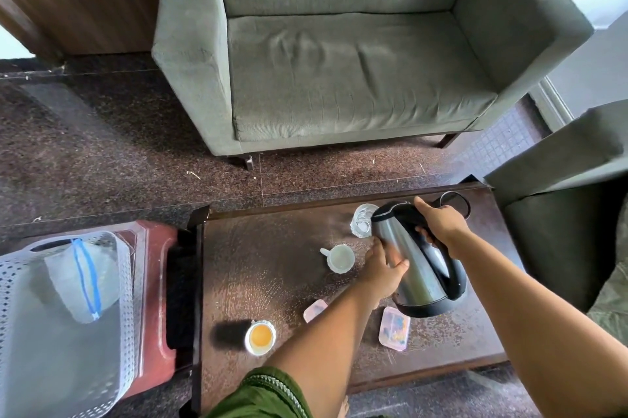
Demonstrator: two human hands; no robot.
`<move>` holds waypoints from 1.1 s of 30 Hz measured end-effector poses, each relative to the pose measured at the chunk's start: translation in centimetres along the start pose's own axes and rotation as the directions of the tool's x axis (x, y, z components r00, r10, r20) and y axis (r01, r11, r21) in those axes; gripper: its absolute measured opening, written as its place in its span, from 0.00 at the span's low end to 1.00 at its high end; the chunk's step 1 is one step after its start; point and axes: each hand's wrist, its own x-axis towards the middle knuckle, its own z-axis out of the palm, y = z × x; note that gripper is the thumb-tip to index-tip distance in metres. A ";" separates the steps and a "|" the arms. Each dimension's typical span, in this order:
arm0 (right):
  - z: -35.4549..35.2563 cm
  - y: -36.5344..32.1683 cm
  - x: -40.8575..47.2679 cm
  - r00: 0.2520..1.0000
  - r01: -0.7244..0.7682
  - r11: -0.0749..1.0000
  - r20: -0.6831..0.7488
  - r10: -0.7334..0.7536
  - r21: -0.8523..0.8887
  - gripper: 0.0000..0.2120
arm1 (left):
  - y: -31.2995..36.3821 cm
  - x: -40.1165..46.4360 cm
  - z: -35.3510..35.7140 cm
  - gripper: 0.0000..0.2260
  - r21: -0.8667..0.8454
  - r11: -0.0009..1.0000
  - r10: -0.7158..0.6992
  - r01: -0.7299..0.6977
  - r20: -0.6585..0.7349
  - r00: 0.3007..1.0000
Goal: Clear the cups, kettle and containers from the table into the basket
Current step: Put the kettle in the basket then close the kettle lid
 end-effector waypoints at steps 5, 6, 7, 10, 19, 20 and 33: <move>-0.2 0.1 -0.2 1.000 -0.004 1.000 0.002 0.004 0.029 0.25 | 0.1 0.1 0.1 0.40 -0.004 1.000 0.008 -0.008 -0.002 1.000; -0.3 0.1 -0.3 1.000 -0.006 0.999 0.002 0.006 0.034 0.25 | 0.1 0.0 0.1 0.40 -0.004 1.000 0.008 -0.008 -0.001 1.000; -0.3 0.2 -0.3 1.000 -0.010 0.999 0.001 0.010 0.040 0.25 | 0.2 -0.1 0.1 0.40 -0.006 1.000 0.008 -0.008 0.000 1.000; -0.4 0.4 -0.5 1.000 -0.012 0.999 -0.009 0.013 0.040 0.25 | 0.2 -0.2 0.2 0.39 -0.008 1.000 0.024 -0.024 -0.010 1.000; -1.0 0.6 -1.0 0.999 0.003 1.000 -0.037 -0.002 0.023 0.27 | 0.6 -0.6 0.4 0.39 0.003 0.999 0.045 -0.045 -0.009 0.999; -1.1 0.6 -1.1 0.999 0.004 1.000 -0.039 -0.003 0.017 0.27 | 0.7 -0.7 0.5 0.39 0.008 0.999 0.046 -0.046 -0.012 0.999; -1.1 0.0 -0.8 0.999 0.014 1.000 -0.035 -0.015 -0.024 0.27 | 0.8 -0.9 0.7 0.36 -0.035 0.998 0.044 -0.046 -0.035 0.998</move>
